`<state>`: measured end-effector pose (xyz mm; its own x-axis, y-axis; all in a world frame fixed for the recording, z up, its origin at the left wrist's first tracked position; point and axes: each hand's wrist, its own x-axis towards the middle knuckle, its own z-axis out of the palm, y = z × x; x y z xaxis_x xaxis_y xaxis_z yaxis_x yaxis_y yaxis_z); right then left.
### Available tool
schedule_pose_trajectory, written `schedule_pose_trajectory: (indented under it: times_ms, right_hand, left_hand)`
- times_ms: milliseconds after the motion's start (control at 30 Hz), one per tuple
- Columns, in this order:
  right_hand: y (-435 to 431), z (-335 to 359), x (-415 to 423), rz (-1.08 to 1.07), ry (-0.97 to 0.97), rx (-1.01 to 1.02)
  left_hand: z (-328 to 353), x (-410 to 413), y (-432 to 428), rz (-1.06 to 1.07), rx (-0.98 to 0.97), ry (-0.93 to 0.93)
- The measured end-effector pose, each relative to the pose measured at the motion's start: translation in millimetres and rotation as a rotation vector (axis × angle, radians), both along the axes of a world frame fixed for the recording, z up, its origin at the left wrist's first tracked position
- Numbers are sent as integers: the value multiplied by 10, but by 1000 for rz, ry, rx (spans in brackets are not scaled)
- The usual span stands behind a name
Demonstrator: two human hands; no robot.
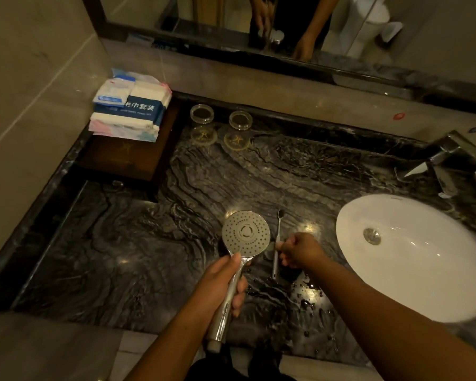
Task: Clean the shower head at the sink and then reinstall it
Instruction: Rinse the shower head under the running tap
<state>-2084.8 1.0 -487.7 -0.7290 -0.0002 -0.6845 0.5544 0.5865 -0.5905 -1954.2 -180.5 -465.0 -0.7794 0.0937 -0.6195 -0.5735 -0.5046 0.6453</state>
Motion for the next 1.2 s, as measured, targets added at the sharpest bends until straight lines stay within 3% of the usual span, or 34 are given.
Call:
schedule_pose_trajectory:
  times_ms: [67, 167, 300, 467, 667, 800, 1000, 1200]
  right_hand:
    - [22, 152, 89, -73, 9, -163]
    - [91, 415, 237, -221, -134, -558]
    - [198, 648, 436, -222, -99, -732]
    - [420, 828, 503, -308, 111, -680]
    - [1050, 896, 290, -365, 168, -729]
    - [1548, 844, 122, -336, 152, -773]
    - [2657, 675, -300, -229, 114, -774]
    - [3639, 695, -634, -76, 99, -630]
  left_hand:
    - [29, -35, 36, -12, -14, 14]
    - [94, -95, 142, -34, -35, 42]
    - [226, -186, 379, -118, -62, 123]
    - [326, -271, 661, -284, -38, 185]
    - [275, -311, 1055, -425, -183, 229]
    - [269, -439, 1548, -360, -105, 213]
    - [299, -821, 2772, -297, -207, 176]
    - [357, -1023, 3889, -214, -236, 152]
